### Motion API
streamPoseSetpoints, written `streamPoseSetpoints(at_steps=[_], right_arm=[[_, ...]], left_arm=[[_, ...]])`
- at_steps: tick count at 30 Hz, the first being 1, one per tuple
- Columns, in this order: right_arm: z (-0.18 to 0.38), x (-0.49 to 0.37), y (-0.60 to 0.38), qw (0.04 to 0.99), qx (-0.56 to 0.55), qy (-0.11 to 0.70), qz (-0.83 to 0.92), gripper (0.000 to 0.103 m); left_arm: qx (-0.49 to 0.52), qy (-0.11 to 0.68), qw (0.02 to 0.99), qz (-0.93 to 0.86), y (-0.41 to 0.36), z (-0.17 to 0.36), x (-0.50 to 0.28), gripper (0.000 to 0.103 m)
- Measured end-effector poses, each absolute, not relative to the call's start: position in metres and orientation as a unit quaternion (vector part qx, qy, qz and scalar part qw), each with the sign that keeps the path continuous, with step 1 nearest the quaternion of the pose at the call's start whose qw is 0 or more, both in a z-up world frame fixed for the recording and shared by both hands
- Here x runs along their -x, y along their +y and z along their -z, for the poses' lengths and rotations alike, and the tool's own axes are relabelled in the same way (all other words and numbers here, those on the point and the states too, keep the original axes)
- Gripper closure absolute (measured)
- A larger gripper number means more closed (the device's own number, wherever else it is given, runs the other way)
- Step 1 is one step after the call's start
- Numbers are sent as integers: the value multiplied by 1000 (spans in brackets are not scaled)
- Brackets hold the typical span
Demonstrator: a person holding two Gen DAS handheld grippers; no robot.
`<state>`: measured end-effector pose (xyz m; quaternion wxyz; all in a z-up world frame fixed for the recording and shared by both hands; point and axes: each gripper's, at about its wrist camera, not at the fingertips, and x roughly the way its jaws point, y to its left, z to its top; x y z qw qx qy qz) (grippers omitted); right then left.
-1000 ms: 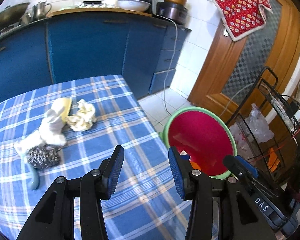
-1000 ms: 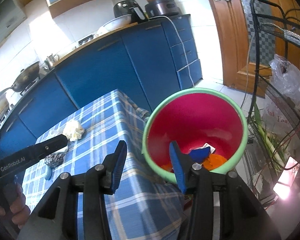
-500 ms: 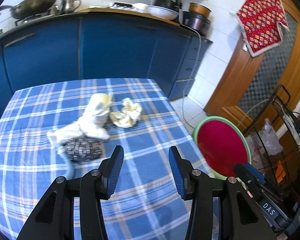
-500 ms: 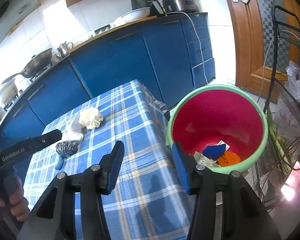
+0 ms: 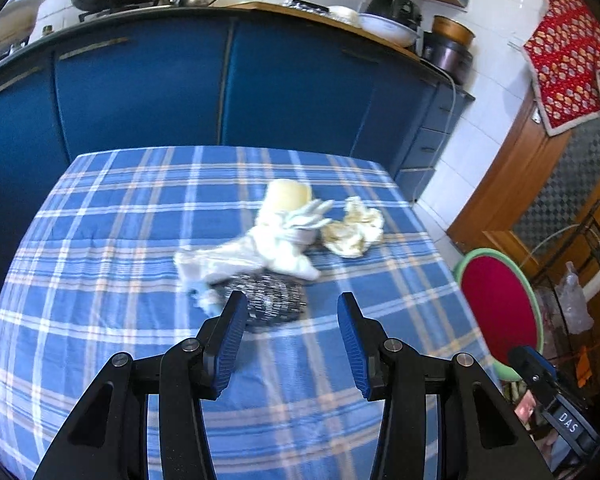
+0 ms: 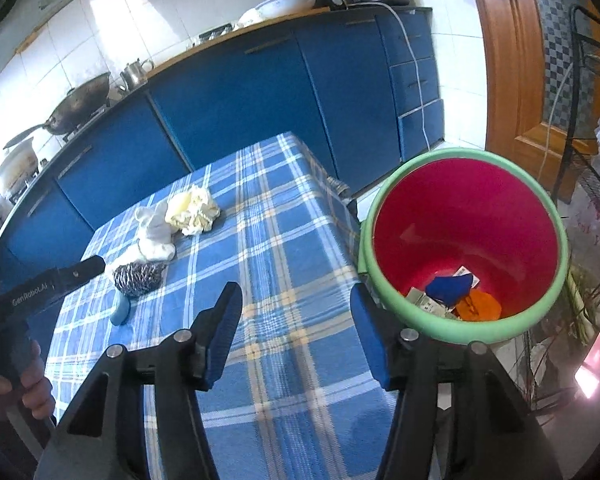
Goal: Collect trash
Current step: 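Grasp the steel wool scrubber with the left gripper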
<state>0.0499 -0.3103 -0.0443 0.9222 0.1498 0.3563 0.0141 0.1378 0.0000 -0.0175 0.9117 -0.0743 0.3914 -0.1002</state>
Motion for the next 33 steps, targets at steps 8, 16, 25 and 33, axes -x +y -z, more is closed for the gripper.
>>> streamPoseSetpoints(at_steps=[8, 16, 25, 33], right_arm=[[51, -63, -299, 917, -147, 370, -19, 44], [59, -67, -298, 914, -144, 379, -16, 44], [63, -68, -304, 912, -152, 382, -13, 44], [65, -67, -314, 910, -163, 381, -8, 44]], left_arm=[[83, 411, 905, 77, 22, 34, -156, 52], [86, 423, 898, 92, 14, 50, -162, 51], [33, 431, 898, 86, -12, 60, -179, 51], [-18, 441, 895, 70, -27, 64, -187, 55]])
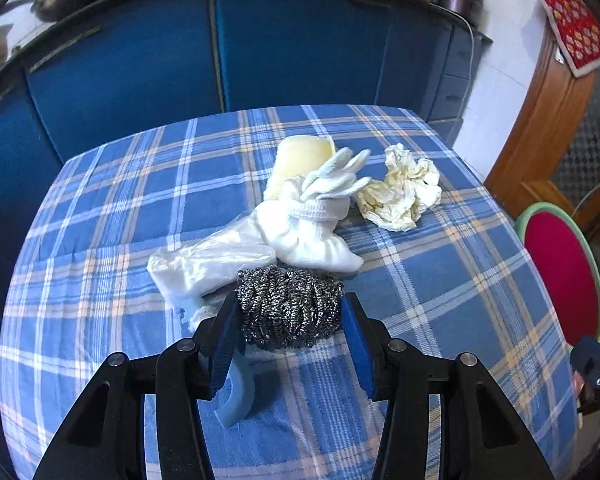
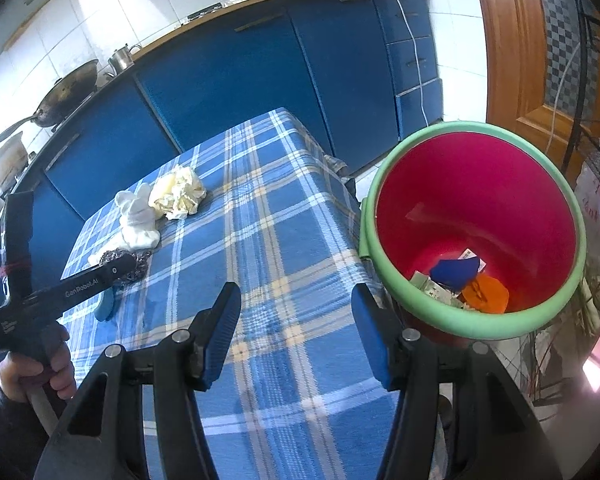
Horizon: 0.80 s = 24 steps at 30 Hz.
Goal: Collect trash
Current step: 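Grasp the steel wool scrubber with the left gripper, then grasp the light blue tube with the right gripper while the left gripper holds the scrubber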
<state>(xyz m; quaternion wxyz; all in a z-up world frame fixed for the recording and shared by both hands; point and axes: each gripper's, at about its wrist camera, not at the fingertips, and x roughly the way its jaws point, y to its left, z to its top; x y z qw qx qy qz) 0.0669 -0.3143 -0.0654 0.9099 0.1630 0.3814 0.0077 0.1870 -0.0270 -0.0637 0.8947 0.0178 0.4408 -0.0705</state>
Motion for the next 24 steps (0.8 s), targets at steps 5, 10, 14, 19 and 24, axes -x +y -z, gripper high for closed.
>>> streamPoseSetpoints(at_steps=[5, 10, 14, 19, 24], right_arm=[[68, -67, -315, 908, -168, 384, -12, 44], [64, -65, -312, 910, -165, 380, -15, 44], [62, -62, -309, 911, -163, 377, -17, 44], [57, -62, -301, 913, -156, 375, -25, 44], [54, -65, -286, 913, -148, 379, -46, 44]], left_arm=[[-18, 430, 899, 84, -27, 60, -182, 71], [6, 426, 899, 95, -21, 58, -178, 76], [39, 423, 899, 109, -13, 52, -169, 77], [61, 396, 909, 111, 1, 32, -148, 77], [77, 371, 920, 98, 22, 12, -131, 77]])
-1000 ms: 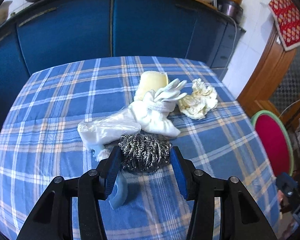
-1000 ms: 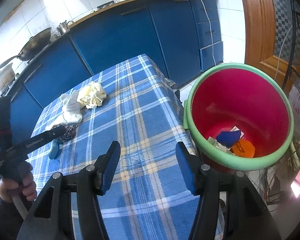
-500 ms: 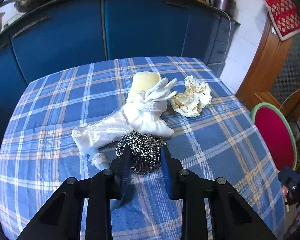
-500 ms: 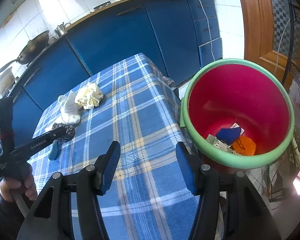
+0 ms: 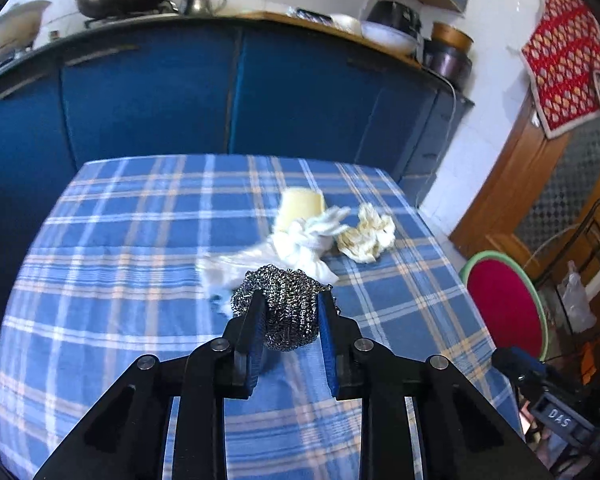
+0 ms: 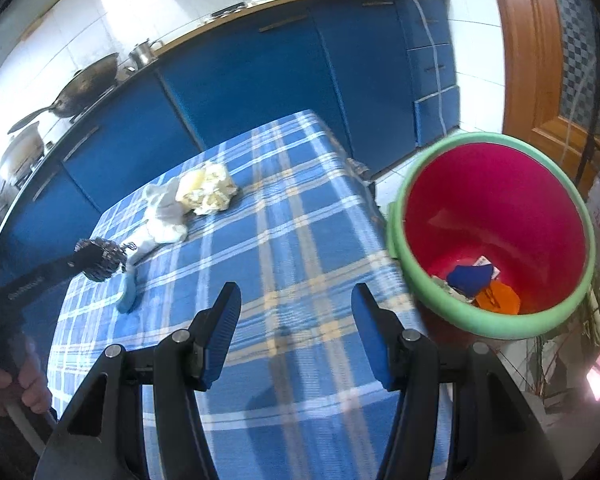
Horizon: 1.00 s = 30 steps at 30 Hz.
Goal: Collect trash
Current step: 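Grasp the light blue tube with the right gripper while the left gripper holds the scrubber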
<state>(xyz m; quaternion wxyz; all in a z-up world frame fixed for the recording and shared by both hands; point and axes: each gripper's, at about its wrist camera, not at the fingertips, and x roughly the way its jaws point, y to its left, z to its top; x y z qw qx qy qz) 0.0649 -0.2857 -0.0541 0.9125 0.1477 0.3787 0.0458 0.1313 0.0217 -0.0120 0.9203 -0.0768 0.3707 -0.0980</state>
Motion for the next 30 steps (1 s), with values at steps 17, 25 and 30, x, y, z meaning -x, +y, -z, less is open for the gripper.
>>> streamPoseSetpoints(at_steps=[17, 25, 30], right_arm=[[57, -90, -191, 895, -99, 416, -129, 44], [65, -111, -147, 882, -72, 438, -157, 44], [71, -123, -121, 876, -56, 448, -170, 44]], left_arm=[[151, 358, 922, 10, 115, 26, -111, 77], [177, 355, 918, -15, 147, 38, -107, 77], [192, 356, 914, -25, 161, 46, -105, 77]])
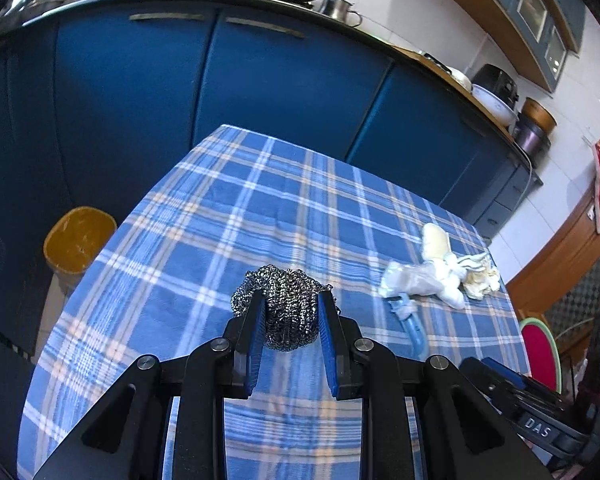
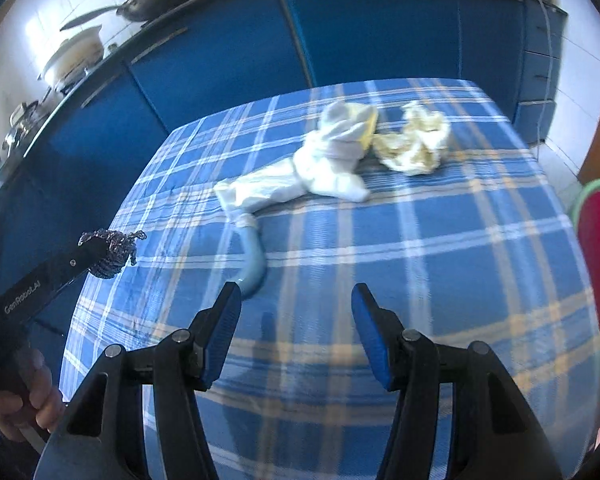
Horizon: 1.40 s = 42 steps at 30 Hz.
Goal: Collect trash
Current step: 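Grasp the light blue tube with the right gripper while the left gripper holds the scrubber, then carry the scrubber and tube over the red bucket with both grippers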
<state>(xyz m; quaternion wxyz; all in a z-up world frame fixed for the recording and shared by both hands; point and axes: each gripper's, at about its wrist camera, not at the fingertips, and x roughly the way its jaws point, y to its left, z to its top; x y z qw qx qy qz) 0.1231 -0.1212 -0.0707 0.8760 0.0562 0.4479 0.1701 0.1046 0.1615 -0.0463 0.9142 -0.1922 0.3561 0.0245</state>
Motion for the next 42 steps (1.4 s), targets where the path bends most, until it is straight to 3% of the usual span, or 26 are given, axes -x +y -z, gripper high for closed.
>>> streamPoseSetpoints(at_steps=[4, 6, 13, 18, 42], right_arm=[[76, -140, -103, 868, -43, 460, -181, 44], [80, -147, -95, 863, -41, 467, -190, 53], [91, -158, -79, 861, -22, 469, -194, 65], [93, -157, -77, 868, -7, 460, -185, 85], [55, -85, -216, 887, -140, 417, -140, 87]], left_arm=[[200, 358, 912, -26, 168, 52, -104, 77], [203, 359, 911, -25, 169, 54, -104, 77], [200, 362, 910, -16, 164, 57, -103, 77], [192, 368, 910, -4, 153, 56, -100, 77], [160, 368, 906, 134, 45, 22, -93, 77]])
